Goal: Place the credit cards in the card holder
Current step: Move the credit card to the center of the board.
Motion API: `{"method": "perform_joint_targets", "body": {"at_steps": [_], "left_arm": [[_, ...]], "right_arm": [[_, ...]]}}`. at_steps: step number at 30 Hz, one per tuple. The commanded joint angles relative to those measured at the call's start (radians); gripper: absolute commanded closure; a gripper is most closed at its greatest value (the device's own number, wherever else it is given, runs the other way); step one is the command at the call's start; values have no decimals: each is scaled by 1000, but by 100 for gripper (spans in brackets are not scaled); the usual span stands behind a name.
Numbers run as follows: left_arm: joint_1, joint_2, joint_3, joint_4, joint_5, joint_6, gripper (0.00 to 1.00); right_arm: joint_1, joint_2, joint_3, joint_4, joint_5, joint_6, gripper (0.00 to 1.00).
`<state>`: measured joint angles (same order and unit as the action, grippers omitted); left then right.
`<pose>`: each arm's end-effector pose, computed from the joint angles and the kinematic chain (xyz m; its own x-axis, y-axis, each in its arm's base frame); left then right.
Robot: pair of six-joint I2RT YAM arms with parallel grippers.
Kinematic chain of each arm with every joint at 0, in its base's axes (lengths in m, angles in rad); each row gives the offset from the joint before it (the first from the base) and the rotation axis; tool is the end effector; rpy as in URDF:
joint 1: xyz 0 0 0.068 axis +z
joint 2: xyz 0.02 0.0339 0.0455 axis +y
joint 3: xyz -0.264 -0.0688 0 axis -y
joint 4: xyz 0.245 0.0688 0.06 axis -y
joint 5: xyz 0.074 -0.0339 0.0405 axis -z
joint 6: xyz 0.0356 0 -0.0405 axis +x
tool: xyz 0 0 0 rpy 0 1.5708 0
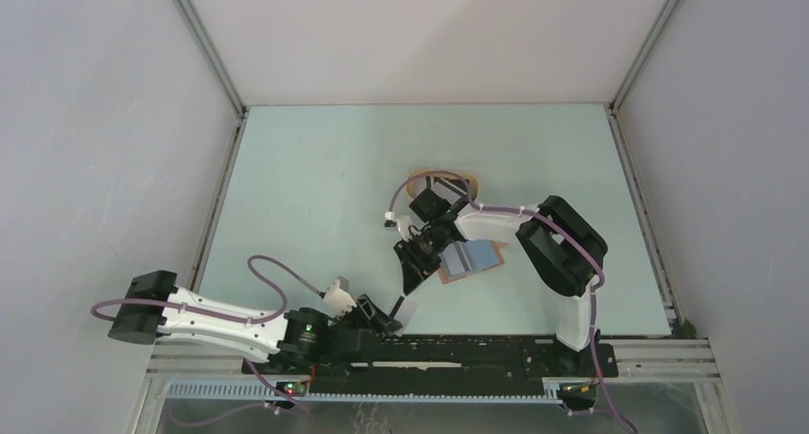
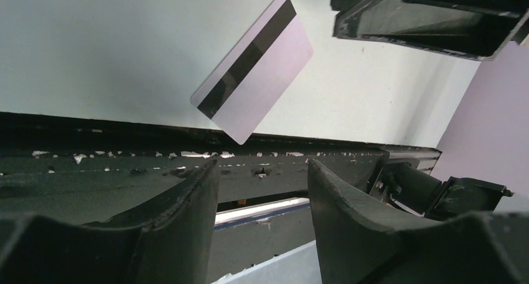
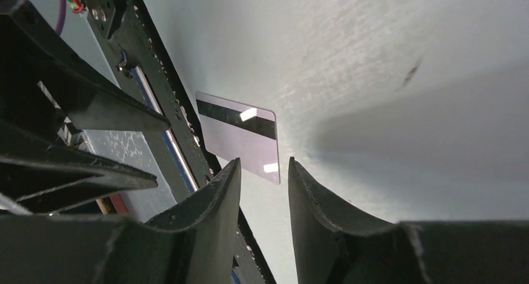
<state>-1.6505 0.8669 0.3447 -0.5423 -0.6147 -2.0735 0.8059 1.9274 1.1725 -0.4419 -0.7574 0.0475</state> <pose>0.0092 -0.1426 0.1544 -0.7667 -0.6073 -0.2083 -0.3421 0.6609 -0.6679 0.2373 0.2826 0.1437 -0.6770 -0.6555 -0.3346 -0.6666 0.3536 0.6562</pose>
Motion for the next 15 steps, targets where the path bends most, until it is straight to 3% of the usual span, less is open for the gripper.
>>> {"method": "perform_joint_targets", "body": {"at_steps": [1, 15], "left_arm": [[-9, 29, 59, -61, 1, -642, 40], [26, 134, 71, 43, -55, -657, 39]], "right_arm": [[44, 34, 52, -29, 3, -21, 57], [62, 86, 106, -63, -18, -23, 57]]}}
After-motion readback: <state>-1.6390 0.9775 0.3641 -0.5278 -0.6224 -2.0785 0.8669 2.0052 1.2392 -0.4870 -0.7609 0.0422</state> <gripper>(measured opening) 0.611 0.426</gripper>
